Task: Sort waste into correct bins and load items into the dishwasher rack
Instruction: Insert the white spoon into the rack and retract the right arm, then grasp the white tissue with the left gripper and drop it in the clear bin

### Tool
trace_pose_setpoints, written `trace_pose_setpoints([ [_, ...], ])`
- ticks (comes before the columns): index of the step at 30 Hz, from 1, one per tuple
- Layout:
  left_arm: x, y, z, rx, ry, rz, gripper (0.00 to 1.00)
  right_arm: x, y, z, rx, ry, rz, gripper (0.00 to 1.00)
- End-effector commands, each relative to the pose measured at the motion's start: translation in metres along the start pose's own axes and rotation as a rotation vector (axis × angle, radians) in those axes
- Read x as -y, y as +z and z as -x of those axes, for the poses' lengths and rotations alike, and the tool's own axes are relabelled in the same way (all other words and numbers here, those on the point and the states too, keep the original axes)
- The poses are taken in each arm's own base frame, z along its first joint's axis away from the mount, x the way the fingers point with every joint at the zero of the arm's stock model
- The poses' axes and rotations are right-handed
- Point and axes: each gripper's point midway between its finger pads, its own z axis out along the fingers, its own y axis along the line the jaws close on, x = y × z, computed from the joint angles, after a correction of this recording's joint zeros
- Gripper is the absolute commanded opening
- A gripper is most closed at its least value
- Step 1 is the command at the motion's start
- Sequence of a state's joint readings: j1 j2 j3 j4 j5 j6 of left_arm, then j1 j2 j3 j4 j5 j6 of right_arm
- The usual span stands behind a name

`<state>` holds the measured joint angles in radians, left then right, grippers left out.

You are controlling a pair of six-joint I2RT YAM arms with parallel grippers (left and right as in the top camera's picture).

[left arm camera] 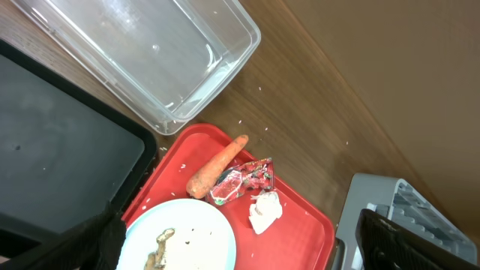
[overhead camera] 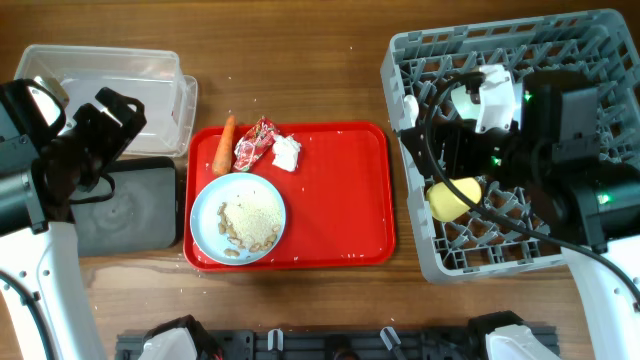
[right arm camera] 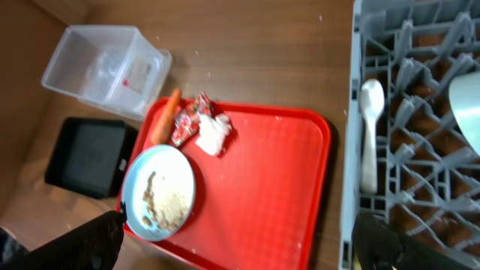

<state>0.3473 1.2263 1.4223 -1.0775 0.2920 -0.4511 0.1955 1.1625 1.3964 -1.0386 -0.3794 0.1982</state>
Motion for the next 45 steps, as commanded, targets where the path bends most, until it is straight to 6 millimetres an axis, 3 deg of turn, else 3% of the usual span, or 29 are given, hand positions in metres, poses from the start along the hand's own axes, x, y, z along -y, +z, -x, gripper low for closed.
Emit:
trace_pose_setpoints([
  [1, 0.000, -0.002, 0.003, 0.013, -0.003, 0.002, 1.00, -0.014, -0.037, 0.015, 0.162, -0.285, -0.010, 1.00],
  [4, 0.000, -0.002, 0.003, 0.013, -0.003, 0.002, 1.00, -0.019, -0.069, 0.017, 0.349, -0.521, -0.070, 1.00],
  [6, 0.000, -0.002, 0.003, 0.013, -0.003, 0.002, 1.00, -0.007, -0.073, -0.008, 0.433, -0.543, -0.122, 1.00],
  [12, 0.000, -0.002, 0.003, 0.013, -0.003, 0.002, 1.00, 0.031, -0.023, -0.094, 0.556, -0.495, -0.099, 1.00],
  [16, 0.000, -0.002, 0.003, 0.013, -0.003, 0.002, 1.00, 0.053, 0.016, -0.120, 0.699, -0.512, -0.088, 1.00],
  [18, 0.000, -0.002, 0.003, 0.013, -0.003, 0.002, 1.00, 0.058, 0.038, -0.126, 0.730, -0.531, -0.055, 1.00],
  [20, 0.000, -0.002, 0.003, 0.013, -0.003, 0.002, 1.00, 0.055, 0.035, -0.120, 0.801, -0.534, -0.042, 1.00],
  [31, 0.000, -0.002, 0.003, 0.013, -0.003, 0.002, 1.00, 0.056, 0.036, -0.120, 0.797, -0.533, -0.042, 1.00],
  [34, 0.026, -0.004, 0.005, -0.007, -0.122, -0.140, 1.00, 0.056, 0.036, -0.120, 0.797, -0.533, -0.042, 1.00],
  [39, 0.048, -0.009, 0.038, 0.121, -0.061, -0.234, 1.00, 0.056, 0.036, -0.120, 0.797, -0.533, -0.042, 1.00],
  [40, 0.054, -0.008, 0.035, 0.103, -0.086, -0.254, 1.00, 0.056, 0.036, -0.120, 0.797, -0.533, -0.042, 1.00],
  [41, 0.066, 0.006, 0.020, 0.040, -0.055, -0.259, 1.00, 0.056, 0.036, -0.120, 0.797, -0.533, -0.042, 1.00],
  [42, 0.073, 0.027, -0.002, -0.029, 0.024, -0.217, 1.00, 0.056, 0.036, -0.120, 0.797, -0.533, -0.042, 1.00],
  [44, 0.076, 0.086, -0.067, -0.204, 0.208, -0.026, 1.00, 0.056, 0.036, -0.120, 0.797, -0.533, -0.042, 1.00],
  [45, 0.074, 0.107, -0.086, -0.242, 0.268, 0.050, 1.00, 0.056, 0.036, -0.120, 0.797, -0.533, -0.042, 1.00],
])
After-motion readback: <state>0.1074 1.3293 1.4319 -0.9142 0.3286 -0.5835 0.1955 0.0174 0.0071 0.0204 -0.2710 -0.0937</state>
